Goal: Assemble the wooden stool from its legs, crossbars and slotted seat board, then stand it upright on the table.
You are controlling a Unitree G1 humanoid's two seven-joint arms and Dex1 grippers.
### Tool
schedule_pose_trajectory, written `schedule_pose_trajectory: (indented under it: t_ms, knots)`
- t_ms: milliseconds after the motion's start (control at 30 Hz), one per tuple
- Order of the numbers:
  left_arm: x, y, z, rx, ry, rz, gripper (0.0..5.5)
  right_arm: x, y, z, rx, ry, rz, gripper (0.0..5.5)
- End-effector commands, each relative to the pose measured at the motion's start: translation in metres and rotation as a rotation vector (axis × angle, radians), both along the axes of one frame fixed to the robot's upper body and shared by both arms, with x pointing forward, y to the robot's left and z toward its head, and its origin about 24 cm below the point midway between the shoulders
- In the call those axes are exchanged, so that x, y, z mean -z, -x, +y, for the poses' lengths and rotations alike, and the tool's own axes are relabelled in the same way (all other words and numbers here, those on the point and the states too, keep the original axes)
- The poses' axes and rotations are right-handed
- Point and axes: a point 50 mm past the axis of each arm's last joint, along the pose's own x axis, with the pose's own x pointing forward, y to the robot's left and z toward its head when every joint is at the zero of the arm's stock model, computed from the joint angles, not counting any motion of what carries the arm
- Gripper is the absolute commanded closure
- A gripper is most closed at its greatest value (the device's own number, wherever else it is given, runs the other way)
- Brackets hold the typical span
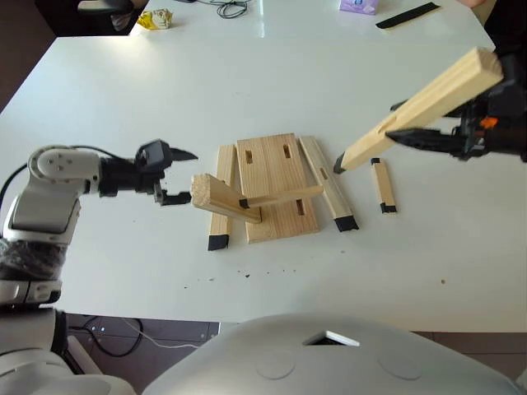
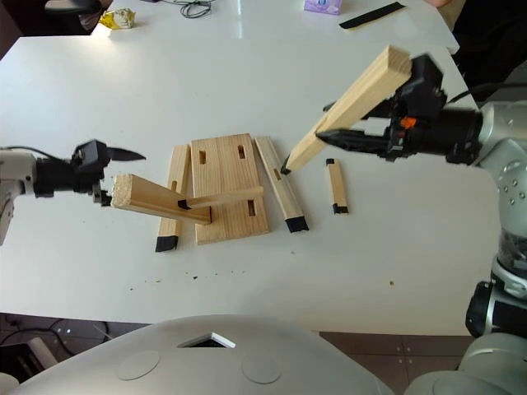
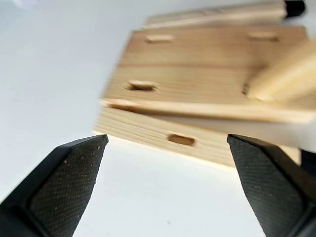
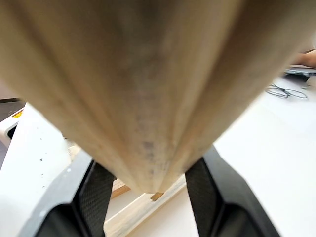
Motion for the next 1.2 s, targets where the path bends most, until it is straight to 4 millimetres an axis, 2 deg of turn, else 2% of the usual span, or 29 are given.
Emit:
schedule_pose_trajectory:
  t_ms: [33,133,267,567,1000,1200]
  knots:
    - [0.0,0.02,-0.018,0.113,0.012,0.041,1.02,0.01,0.015,0.017,-0.048,0.009,-0.034,3.49]
    - [0.004,0.034,-0.03,0.166,0.023,0.08,1.02,0.018,0.021,0.025,-0.072,0.008,-0.038,3.49]
    - [0.008,0.04,-0.033,0.169,0.023,0.104,1.02,0.029,0.024,0.033,-0.083,0.01,-0.037,3.49]
    - [0.012,0.037,-0.036,0.162,0.002,0.1,1.02,0.044,0.028,0.051,-0.117,-0.019,-0.064,3.49]
    - [0.009,0.025,-0.039,0.179,-0.02,0.063,1.02,0.069,0.037,0.053,-0.14,0.015,-0.026,3.49]
    - [0.005,0.02,-0.048,0.185,0.005,0.042,1.02,0.071,0.042,0.054,-0.159,0.018,-0.013,3.49]
